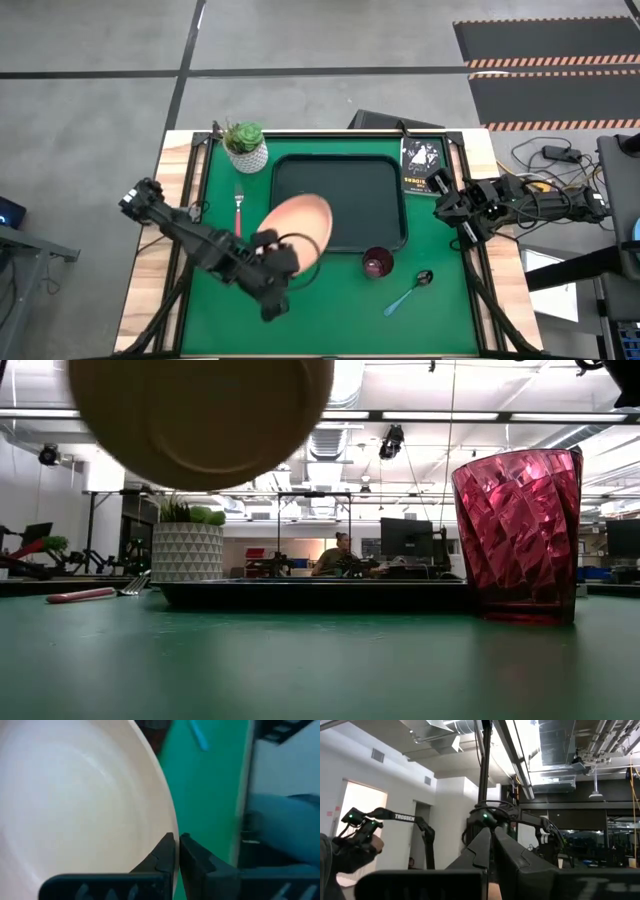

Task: Pick and place plate/cup/fork/spoon on tray
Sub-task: Put the orange plate on the dark green serving tray, then put the red cup on the dark green serving tray to the top right of the orange plate

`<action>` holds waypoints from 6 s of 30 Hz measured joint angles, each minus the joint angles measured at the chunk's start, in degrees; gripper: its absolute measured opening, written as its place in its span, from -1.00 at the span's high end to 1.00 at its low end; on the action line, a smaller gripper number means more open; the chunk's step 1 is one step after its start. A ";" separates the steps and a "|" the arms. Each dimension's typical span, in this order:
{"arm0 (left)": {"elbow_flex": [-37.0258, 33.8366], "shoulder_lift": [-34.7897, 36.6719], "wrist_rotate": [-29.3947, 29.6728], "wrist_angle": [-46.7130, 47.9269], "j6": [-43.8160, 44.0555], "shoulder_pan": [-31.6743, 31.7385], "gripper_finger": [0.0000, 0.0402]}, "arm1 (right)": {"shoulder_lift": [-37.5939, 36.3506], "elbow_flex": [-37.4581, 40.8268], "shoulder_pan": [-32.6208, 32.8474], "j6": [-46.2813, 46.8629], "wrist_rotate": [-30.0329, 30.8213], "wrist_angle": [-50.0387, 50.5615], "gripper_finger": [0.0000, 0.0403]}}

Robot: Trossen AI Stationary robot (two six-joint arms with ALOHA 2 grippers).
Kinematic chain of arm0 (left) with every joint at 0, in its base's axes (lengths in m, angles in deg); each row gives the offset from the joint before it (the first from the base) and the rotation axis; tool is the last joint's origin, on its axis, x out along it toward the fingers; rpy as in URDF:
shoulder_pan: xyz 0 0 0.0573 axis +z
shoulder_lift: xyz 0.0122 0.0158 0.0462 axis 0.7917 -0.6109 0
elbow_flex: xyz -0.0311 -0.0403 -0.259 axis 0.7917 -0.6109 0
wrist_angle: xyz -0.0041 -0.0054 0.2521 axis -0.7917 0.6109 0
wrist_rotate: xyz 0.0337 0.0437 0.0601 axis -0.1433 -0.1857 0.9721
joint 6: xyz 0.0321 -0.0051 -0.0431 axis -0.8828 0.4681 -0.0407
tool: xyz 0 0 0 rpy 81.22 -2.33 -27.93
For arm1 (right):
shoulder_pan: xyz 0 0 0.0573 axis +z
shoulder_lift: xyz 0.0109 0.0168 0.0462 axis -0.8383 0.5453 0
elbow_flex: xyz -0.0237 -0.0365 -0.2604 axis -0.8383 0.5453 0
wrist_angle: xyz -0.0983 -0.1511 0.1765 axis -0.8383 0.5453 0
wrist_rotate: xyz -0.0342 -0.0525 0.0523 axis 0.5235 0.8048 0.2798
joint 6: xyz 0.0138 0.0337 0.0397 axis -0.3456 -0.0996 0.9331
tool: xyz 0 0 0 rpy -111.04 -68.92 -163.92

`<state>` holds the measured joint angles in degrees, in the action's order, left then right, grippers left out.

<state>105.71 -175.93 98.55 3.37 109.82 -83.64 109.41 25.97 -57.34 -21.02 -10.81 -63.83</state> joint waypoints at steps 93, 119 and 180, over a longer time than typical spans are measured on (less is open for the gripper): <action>-55.95 19.11 4.32 -73.29 -31.86 19.88 0.94 | 9.73 -9.34 5.24 4.43 2.95 17.12 0.96; -67.62 32.37 4.23 -73.98 -33.90 16.52 0.94 | 31.72 -46.23 7.80 6.36 15.46 82.66 0.96; -72.75 34.41 4.41 -79.14 -42.42 16.62 0.94 | 44.39 -44.69 8.94 7.39 14.10 86.12 0.18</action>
<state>32.96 -141.52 102.96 -75.77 67.40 -67.02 153.80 -18.72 -48.40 -13.63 3.29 22.29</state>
